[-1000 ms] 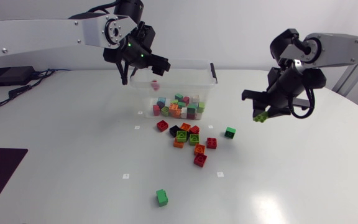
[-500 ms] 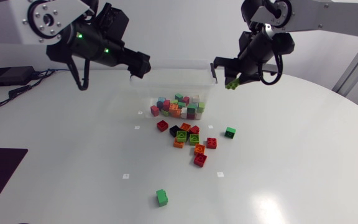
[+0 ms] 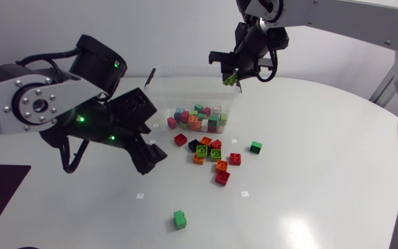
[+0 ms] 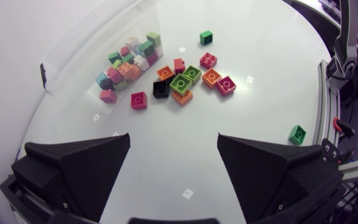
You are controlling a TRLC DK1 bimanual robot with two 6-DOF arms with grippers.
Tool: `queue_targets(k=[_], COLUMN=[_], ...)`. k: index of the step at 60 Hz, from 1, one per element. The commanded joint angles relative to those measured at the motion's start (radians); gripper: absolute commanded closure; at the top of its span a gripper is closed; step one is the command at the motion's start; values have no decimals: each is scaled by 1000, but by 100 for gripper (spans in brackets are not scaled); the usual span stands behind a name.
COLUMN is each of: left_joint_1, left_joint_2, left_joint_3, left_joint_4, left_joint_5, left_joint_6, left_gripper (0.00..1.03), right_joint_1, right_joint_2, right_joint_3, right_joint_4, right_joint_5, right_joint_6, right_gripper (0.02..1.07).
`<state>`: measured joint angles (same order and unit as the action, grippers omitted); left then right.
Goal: Place the duplo bricks in the container
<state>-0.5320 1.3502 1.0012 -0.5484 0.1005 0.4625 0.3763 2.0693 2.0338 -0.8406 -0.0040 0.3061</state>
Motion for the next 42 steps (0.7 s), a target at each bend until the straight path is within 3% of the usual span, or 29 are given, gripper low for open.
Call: queue_targets(k=[1,9,14,19,21,42], left_joint_1=[-29,-82,-109,-134,-143,-237], left_joint_2=[-17,-11,10,33,41,125], left_joint_3=[-53,-105,-130,-145,-147,-104], left_joint_4=[-12,-12,-8,-8,-8,-99], left_joint_5=[7,7,7,7,7,-10], left_joint_6=[45,61,64,61,56,-117], left_gripper=[6,6,7,7,7,7], right_joint_1=[12,24,29,29,29,-14], right_joint_2=[45,84,118,137,138,-18], right_joint_3=[46,95,128,143,147,78], right_joint_4=[1,17,14,9,6,-6], right_joint_5=[-5,-4,-4,-2,-2,-21], right_joint_6=[-16,-35,-47,-59,-62,-76], right_gripper=[77,75,57,21,12,8])
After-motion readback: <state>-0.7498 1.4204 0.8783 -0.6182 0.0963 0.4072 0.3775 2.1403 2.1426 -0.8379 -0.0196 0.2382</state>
